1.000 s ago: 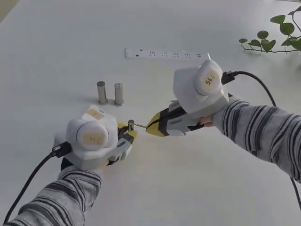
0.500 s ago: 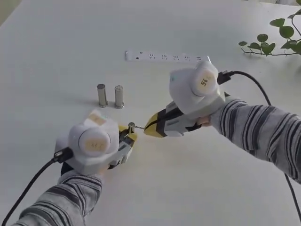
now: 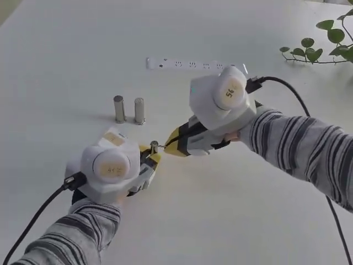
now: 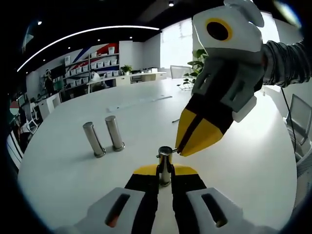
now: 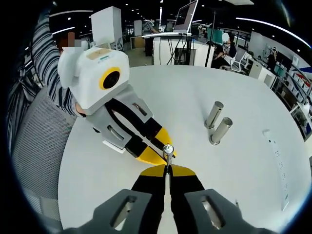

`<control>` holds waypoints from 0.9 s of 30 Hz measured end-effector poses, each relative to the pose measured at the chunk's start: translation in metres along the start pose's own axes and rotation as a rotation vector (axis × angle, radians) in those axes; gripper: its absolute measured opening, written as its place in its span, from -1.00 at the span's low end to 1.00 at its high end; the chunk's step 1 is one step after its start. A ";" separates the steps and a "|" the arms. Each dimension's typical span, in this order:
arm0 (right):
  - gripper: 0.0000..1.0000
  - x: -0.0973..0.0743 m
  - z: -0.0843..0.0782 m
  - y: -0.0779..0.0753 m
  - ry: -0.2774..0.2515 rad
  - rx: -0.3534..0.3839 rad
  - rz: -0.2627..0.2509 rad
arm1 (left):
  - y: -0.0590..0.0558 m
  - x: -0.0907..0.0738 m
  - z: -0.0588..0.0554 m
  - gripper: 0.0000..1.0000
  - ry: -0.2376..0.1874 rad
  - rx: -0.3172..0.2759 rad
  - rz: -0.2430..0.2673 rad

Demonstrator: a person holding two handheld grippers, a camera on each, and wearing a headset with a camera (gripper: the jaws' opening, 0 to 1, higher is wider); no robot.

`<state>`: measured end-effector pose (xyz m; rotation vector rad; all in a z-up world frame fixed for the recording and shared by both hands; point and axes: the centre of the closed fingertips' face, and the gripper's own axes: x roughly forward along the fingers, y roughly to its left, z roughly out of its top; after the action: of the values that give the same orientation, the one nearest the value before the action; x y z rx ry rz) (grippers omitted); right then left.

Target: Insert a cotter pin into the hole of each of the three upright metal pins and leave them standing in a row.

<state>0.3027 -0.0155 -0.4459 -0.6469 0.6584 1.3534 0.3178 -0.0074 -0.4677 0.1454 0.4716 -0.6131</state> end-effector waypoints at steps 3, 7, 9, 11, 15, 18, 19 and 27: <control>-1.00 0.001 0.001 0.000 0.006 -0.012 0.001 | 0.000 0.000 0.000 -0.90 -0.002 -0.003 0.004; -1.00 0.003 0.002 -0.001 0.018 -0.060 -0.008 | 0.001 0.000 0.000 -0.90 -0.005 -0.009 0.008; -1.00 0.004 0.003 0.000 0.020 -0.066 -0.008 | 0.002 0.000 0.000 -0.90 -0.008 -0.012 0.008; -1.00 0.005 0.002 -0.001 0.026 -0.073 -0.016 | 0.001 0.000 0.000 -0.90 -0.010 -0.013 0.008; -0.97 0.004 0.002 -0.002 0.022 -0.095 -0.030 | 0.001 0.001 0.000 -0.90 -0.009 -0.013 0.010; -0.90 0.000 0.003 -0.003 0.015 -0.070 -0.031 | 0.001 0.001 0.000 -0.90 -0.008 -0.014 0.012; -0.89 -0.001 0.003 -0.002 0.017 -0.066 -0.037 | 0.001 0.000 0.000 -0.90 -0.008 -0.014 0.012; -0.93 -0.008 0.000 0.003 0.029 -0.064 -0.045 | 0.001 0.000 -0.001 -0.89 -0.009 -0.018 0.013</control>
<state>0.2994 -0.0208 -0.4403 -0.7303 0.6222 1.3296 0.3183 -0.0068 -0.4685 0.1280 0.4668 -0.5959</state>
